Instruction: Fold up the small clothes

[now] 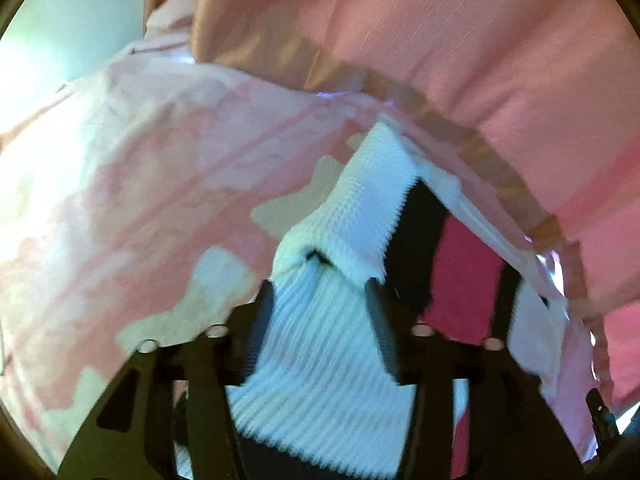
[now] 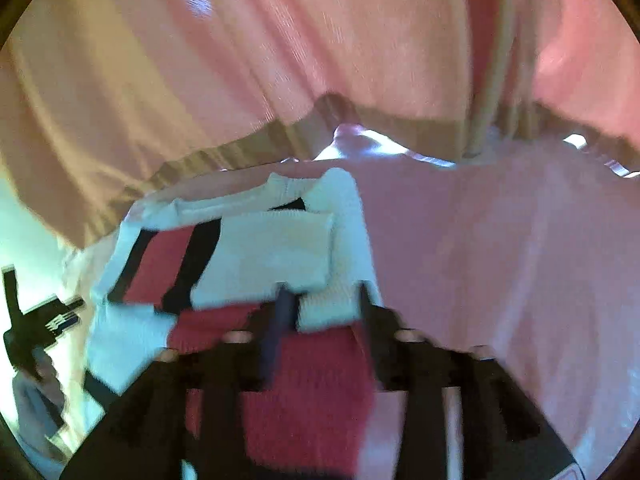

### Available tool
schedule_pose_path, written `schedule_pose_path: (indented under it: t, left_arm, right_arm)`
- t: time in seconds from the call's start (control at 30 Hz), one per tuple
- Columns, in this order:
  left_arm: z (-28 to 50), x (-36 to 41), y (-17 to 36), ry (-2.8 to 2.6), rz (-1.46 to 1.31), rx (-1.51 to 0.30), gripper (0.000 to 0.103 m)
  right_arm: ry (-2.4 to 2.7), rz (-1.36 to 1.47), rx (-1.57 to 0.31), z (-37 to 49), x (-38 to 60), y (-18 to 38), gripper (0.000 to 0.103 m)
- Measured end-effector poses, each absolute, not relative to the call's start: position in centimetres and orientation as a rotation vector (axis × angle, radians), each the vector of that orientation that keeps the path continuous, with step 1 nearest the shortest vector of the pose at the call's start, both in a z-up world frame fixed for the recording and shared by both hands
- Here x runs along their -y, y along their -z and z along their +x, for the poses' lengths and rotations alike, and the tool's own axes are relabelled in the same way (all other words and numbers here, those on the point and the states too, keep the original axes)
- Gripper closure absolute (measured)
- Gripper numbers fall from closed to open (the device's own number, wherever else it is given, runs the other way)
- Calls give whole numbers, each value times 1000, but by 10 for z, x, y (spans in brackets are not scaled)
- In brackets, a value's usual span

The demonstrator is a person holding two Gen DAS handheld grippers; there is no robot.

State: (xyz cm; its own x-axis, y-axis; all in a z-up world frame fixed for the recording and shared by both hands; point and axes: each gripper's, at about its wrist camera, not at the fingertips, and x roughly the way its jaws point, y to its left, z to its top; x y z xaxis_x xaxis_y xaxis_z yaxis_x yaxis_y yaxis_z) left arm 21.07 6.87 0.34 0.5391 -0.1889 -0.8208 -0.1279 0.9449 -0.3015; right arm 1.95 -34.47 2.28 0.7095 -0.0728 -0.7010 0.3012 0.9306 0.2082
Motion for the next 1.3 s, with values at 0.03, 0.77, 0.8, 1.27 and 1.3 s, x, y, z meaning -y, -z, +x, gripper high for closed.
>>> schedule_pose_path:
  t: [0.03, 0.77, 0.8, 1.27, 1.3]
  left_arm:
    - [199, -70, -8, 60, -321, -997, 39]
    - [19, -112, 67, 83, -311, -1099, 41]
    - [20, -111, 67, 114, -314, -1101, 54]
    - [-87, -111, 7, 262, -217, -1035, 97]
    - [-105, -109, 4, 277, -202, -1041, 97]
  right_arm:
    - [212, 299, -745, -2, 340, -23, 43]
    - [73, 454, -919, -163, 259, 95, 52]
    - [76, 444, -919, -161, 258, 95, 86]
    - [93, 396, -810, -250, 277, 7, 97]
    - [101, 390, -831, -264, 275, 7, 97]
